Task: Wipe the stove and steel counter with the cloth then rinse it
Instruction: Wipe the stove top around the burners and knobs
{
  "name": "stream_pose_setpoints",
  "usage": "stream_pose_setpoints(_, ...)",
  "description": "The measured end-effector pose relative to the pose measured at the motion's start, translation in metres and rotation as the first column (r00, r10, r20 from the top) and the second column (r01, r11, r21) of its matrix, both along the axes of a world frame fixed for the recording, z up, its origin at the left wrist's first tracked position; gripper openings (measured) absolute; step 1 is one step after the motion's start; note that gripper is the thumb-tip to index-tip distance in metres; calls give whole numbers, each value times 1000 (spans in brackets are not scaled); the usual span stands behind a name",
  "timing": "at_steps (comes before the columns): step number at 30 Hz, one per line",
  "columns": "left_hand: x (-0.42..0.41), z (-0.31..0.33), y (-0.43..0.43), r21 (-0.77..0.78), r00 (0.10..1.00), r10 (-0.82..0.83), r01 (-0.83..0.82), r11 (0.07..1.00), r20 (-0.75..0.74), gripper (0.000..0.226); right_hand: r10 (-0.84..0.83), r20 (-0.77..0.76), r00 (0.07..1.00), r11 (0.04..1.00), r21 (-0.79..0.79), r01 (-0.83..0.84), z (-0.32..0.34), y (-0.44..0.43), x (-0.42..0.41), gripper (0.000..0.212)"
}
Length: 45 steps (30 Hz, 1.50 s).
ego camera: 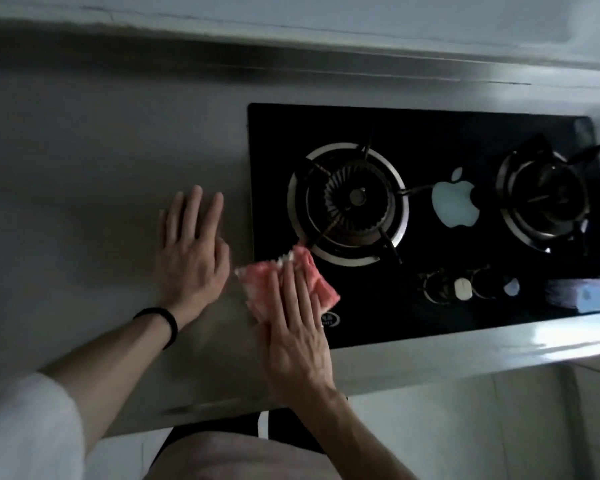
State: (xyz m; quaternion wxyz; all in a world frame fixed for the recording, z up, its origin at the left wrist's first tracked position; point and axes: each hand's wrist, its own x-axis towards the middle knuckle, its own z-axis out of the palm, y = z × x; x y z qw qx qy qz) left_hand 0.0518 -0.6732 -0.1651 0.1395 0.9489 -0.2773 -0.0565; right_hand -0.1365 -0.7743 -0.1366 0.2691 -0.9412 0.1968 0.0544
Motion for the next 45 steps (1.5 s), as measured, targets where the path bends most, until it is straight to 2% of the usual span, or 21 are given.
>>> stream_pose_setpoints(3,4,6,1,5,998,-16,17,1000,-56,68,-32,-43,999,999,-30,31,4,-9,-39,72)
stream_pose_setpoints(5,3,14,-1,-4,991,-13,12,1000,-130,69,-129,-125,984,990,-74,121,8,-29,-60,74)
stream_pose_setpoints(9,-26,35,-16,-41,975,-96,89,995,-201,70,-376,-351,857,925,-204,322,17,-94,-93,73)
stream_pose_setpoints(11,-53,46,-27,-68,959,-161,150,986,-233,71,-463,-360,810,886,-144,442,24,-112,-94,73)
stream_pose_setpoints(13,-81,54,-39,-90,939,-227,210,973,-259,71,-487,-332,808,871,-111,479,24,-108,-87,74)
stream_pose_setpoints(15,-106,61,-50,-101,922,-282,264,959,-266,71,-416,-305,857,909,-136,393,20,-90,-82,72)
stream_pose_setpoints(17,-126,65,-62,-105,907,-317,299,948,-277,70,-251,-244,937,965,-134,224,14,-72,-86,71)
stream_pose_setpoints(20,-144,66,-79,-106,889,-350,334,937,-294,69,-138,-171,976,985,-124,118,9,-82,-102,71)
stream_pose_setpoints(23,-159,62,-97,-64,863,-406,407,911,-301,74,-228,-268,936,961,-218,172,9,-121,-132,70)
stream_pose_setpoints(26,-176,58,-117,21,853,-428,454,891,-299,78,-317,-282,906,940,-220,260,19,-169,-170,71)
stream_pose_setpoints(29,-190,51,-136,120,858,-414,465,877,-303,81,-235,-299,925,960,-219,173,28,-197,-191,71)
stream_pose_setpoints(34,-203,39,-145,175,880,-374,434,884,-293,81,-172,-182,968,980,-130,150,24,-223,-166,69)
stream_pose_setpoints(41,-205,31,-143,206,892,-370,425,881,-258,81,-168,-90,982,985,-55,164,2,-240,-160,62)
stream_pose_setpoints(45,-209,30,-142,199,896,-352,410,890,-271,83,-74,-97,993,995,-77,66,5,-224,-202,68)
